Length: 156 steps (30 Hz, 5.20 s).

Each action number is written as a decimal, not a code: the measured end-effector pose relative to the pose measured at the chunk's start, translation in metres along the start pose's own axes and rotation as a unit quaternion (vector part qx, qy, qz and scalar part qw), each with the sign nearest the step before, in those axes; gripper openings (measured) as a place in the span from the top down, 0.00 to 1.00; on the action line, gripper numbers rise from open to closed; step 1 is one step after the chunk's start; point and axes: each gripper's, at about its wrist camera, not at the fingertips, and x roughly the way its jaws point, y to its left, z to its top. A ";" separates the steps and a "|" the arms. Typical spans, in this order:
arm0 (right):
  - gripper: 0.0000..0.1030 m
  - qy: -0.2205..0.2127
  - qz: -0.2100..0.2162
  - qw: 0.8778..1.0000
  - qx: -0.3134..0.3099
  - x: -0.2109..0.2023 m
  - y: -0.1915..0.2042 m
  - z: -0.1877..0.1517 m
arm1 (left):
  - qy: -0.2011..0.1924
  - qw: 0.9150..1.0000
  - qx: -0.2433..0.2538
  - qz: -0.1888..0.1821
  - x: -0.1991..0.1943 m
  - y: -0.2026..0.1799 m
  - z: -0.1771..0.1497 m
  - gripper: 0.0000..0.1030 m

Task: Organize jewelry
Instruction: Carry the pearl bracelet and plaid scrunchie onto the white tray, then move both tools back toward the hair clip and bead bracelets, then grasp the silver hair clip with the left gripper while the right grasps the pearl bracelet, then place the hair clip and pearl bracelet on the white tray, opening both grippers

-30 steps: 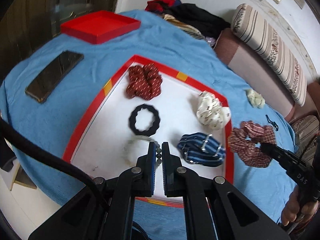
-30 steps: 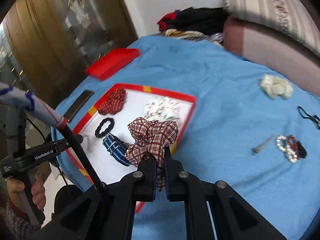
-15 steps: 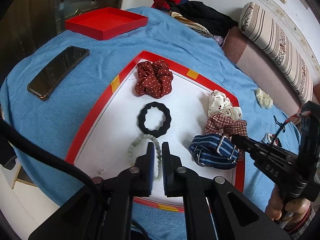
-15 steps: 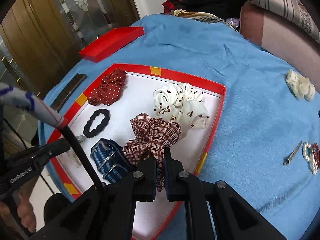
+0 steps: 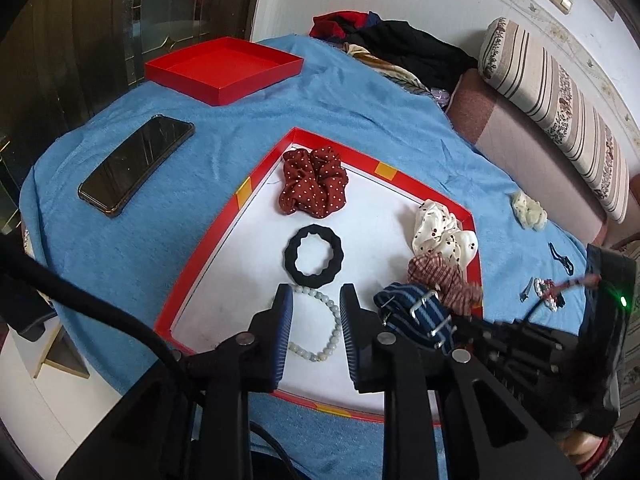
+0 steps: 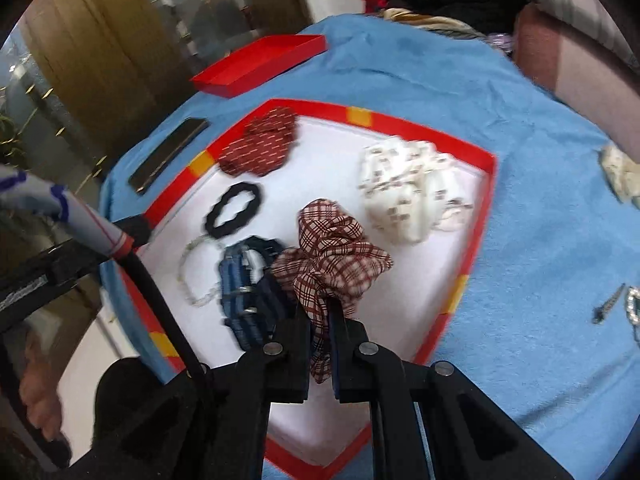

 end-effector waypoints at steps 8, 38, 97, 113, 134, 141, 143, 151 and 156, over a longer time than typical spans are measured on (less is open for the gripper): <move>0.66 -0.019 -0.003 0.999 0.045 -0.023 -0.029 0.002 | -0.019 1.000 0.009 0.014 -0.015 -0.008 -0.001 0.65; 0.61 -0.069 -0.135 0.954 0.258 -0.167 -0.223 -0.164 | 0.006 0.982 0.188 -0.033 -0.023 -0.183 -0.049 0.53; 0.69 -0.052 -0.106 0.983 0.138 -0.065 -0.284 -0.062 | 0.115 0.957 0.231 -0.134 0.171 -0.289 -0.034 0.81; 0.90 -0.083 -0.115 0.981 0.135 -0.123 -0.243 -0.064 | 0.069 0.967 0.207 -0.135 0.102 -0.269 -0.028 0.91; 0.90 -0.108 0.003 0.994 0.029 -0.150 -0.075 -0.027 | 0.002 0.993 0.108 -0.057 0.007 -0.104 0.016 0.91; 0.90 -0.090 0.036 0.995 -0.024 -0.123 -0.015 -0.003 | 0.012 0.994 0.096 -0.044 0.034 -0.068 0.054 0.91; 0.90 -0.086 0.043 0.995 -0.035 -0.116 -0.003 0.004 | 0.018 0.995 0.096 -0.037 0.045 -0.061 0.063 0.91; 0.90 -0.070 0.070 0.993 -0.060 -0.067 0.034 0.050 | 0.038 0.995 0.086 -0.029 0.081 -0.036 0.081 0.91; 0.90 -0.054 0.077 0.994 -0.055 -0.030 0.040 0.068 | 0.051 0.994 0.087 -0.031 0.105 -0.029 0.095 0.91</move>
